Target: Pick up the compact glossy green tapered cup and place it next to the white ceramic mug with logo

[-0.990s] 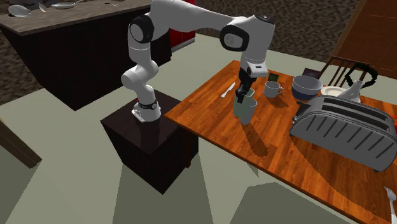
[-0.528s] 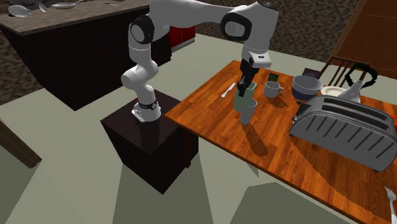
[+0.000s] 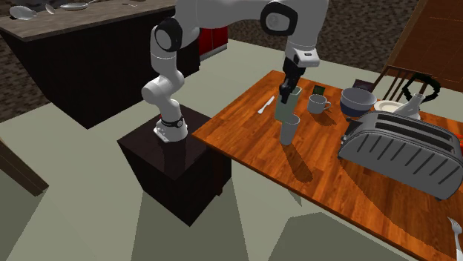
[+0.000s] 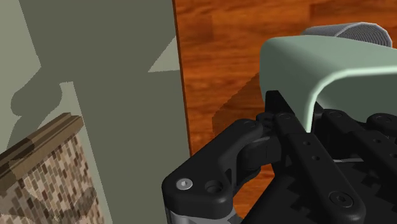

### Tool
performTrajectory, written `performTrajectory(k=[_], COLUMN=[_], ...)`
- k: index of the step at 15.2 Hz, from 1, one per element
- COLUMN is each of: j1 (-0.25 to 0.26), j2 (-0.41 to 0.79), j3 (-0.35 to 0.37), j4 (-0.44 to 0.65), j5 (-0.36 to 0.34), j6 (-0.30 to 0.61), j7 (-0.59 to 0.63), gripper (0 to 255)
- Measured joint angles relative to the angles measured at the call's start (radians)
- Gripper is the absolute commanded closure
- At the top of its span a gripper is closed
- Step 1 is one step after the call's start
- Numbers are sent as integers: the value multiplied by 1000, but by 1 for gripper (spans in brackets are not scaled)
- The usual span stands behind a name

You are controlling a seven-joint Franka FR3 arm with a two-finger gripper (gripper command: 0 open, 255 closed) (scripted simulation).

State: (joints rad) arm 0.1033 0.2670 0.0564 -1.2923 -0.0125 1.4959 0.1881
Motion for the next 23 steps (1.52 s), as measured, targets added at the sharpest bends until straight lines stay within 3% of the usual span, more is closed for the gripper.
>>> performTrajectory(k=[6, 11, 23], j1=[82, 152, 343], j2=[-26, -3, 168], j3=[48, 88, 167], j4=[-74, -72, 106], j5=[-2, -9, -49], j6=[47, 69, 60], j7=[130, 238, 494], gripper=[255, 255, 255])
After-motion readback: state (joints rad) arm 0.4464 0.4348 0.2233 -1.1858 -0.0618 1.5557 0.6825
